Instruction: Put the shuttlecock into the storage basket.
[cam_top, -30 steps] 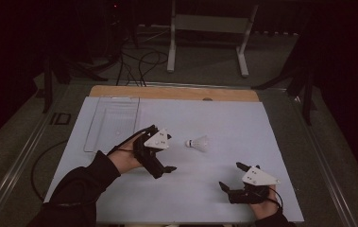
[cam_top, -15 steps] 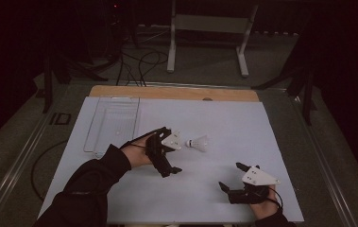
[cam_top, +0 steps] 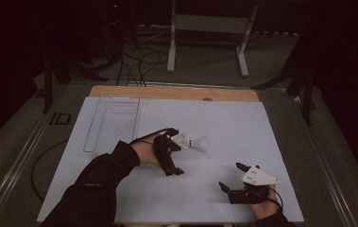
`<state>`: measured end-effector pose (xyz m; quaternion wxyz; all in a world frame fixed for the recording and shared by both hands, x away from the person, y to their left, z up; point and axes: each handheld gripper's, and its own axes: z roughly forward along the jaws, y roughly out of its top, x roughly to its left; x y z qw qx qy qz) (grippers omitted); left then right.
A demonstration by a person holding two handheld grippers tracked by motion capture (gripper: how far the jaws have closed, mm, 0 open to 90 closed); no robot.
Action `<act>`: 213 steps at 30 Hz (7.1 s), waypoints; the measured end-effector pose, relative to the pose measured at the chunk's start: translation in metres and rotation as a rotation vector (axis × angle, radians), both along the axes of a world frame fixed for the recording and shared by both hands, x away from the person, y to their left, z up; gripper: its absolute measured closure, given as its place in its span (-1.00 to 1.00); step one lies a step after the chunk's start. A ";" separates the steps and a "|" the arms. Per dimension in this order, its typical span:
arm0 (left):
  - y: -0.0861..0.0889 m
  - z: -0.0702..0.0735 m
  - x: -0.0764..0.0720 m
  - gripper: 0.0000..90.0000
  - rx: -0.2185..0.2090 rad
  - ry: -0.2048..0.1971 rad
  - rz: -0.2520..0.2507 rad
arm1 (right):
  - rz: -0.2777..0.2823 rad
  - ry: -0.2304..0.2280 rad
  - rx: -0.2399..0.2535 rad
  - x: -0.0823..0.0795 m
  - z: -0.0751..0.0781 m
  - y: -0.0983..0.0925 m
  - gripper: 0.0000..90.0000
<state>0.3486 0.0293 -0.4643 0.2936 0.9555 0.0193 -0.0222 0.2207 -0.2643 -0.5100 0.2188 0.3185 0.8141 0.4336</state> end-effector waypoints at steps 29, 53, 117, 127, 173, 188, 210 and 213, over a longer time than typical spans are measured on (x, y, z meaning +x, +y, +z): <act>-0.016 0.002 0.037 -0.99 -0.051 0.015 -0.037 | 0.000 0.006 0.007 0.000 0.000 -0.001 -0.81; -0.031 -0.014 0.062 -0.93 0.014 -0.009 0.014 | 0.007 0.009 0.010 -0.002 0.000 0.000 -0.81; -0.048 -0.043 0.073 0.47 0.174 0.019 0.151 | 0.010 0.021 0.011 -0.001 -0.001 0.000 -0.81; -0.048 -0.026 0.059 0.48 0.188 0.047 0.166 | 0.004 0.019 0.008 -0.001 -0.001 -0.001 -0.81; 0.020 0.045 0.001 0.47 0.216 0.103 0.203 | 0.002 0.018 0.006 0.001 -0.001 0.001 -0.80; 0.044 0.075 -0.005 0.47 0.210 0.100 0.254 | 0.000 0.019 0.009 0.000 -0.001 0.002 -0.80; 0.082 0.113 -0.010 0.47 0.150 0.095 0.313 | -0.001 0.001 -0.001 0.000 0.001 0.004 -0.80; 0.086 0.117 -0.010 0.47 0.147 0.093 0.319 | -0.004 0.003 0.001 0.000 0.001 0.004 -0.80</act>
